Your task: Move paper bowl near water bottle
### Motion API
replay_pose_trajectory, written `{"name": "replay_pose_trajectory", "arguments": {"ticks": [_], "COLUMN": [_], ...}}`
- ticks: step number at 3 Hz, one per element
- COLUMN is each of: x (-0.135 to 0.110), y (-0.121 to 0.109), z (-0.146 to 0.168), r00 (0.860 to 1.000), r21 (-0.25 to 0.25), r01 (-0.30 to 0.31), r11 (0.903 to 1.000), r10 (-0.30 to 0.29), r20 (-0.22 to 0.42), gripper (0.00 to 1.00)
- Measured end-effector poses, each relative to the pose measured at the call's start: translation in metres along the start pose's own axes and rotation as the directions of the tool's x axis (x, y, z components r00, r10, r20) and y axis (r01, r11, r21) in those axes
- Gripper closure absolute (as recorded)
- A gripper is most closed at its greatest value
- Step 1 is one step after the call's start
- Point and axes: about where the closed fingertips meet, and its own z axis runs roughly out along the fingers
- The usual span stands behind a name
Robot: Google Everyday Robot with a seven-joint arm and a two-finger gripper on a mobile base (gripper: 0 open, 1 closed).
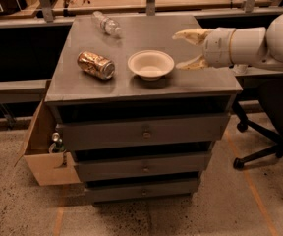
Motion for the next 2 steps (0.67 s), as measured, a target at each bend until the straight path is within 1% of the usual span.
{"name": "replay_pose_trajectory", "arguments": {"ticks": [1, 2], "x": [0.007, 0.015], "y": [0.018, 0.033], "z": [0.013, 0.018], "r00": [0.998, 0.997], "r21": [-0.063, -0.109], "r01": [-0.011, -0.025], "r11": [0.998, 0.9938], "r10": [0.014, 0.033], "r20": [0.057, 0.075], "gripper": [0.5, 0.52]}}
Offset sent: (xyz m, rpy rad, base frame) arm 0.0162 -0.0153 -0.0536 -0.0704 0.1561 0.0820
